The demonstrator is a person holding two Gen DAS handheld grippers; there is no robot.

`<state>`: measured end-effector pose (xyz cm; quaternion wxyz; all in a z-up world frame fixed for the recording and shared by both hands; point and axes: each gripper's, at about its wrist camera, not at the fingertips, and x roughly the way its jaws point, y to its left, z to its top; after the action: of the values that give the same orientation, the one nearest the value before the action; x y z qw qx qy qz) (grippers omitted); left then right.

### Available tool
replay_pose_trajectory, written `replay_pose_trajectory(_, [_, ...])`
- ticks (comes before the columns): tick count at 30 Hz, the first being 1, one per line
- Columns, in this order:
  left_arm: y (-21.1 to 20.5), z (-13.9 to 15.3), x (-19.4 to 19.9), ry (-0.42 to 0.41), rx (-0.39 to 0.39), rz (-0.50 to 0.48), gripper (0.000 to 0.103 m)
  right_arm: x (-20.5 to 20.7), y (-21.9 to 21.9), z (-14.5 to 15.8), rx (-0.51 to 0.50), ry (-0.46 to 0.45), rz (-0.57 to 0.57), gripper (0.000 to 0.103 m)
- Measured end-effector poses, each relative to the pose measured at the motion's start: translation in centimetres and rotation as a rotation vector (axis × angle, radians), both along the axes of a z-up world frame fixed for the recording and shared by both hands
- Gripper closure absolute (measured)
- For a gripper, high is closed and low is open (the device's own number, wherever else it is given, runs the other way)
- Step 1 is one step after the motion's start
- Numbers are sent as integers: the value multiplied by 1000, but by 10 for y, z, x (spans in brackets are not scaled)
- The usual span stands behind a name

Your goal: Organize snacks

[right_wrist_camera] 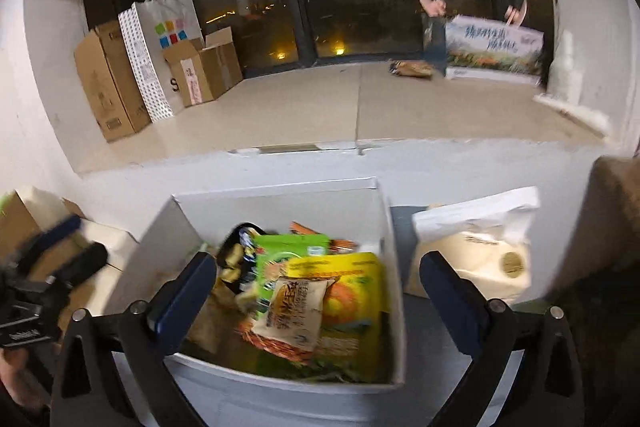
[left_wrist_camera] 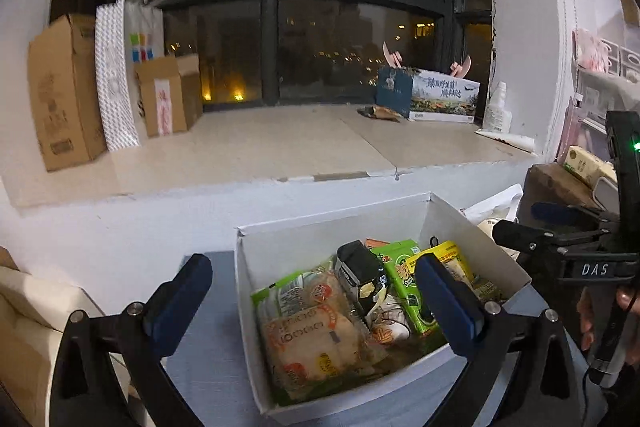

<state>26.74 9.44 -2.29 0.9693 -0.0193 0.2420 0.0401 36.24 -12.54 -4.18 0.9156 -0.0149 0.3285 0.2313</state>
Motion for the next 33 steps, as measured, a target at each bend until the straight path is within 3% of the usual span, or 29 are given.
replay_pose_trajectory(5, [-13,10,-34,-36,2,38,0,-41,-1,21,-43,-166,-18,0])
replay_pose_trajectory(8, [-26,17,-62,-60,69,94,0,-66,-4,34,-68,-231,-53,0])
replay_pose_trajectory(10, [-35,21,-78,-69,90,81,0,-79,-7,40,-81,-252,-63,0])
replay_pose_trajectory(12, [-42,26,-98,-65,61,49,0,-102,-15,47,-44,-292,-49,0])
replay_pose_trajectory(16, [-48,33,-133,-31,-23,19,0,-143,-26,51,5,-248,10,0])
replay_pose_trajectory(19, [-57,33,-160,-17,-14,18,0,-171,-34,47,13,-221,46,0])
replay_pose_trajectory(25, [-73,28,-216,-31,-31,16,0,-229,-66,34,61,-148,12,0])
replay_pose_trajectory(33, [-85,25,-245,-26,-55,16,0,-274,-88,24,83,-119,-6,0])
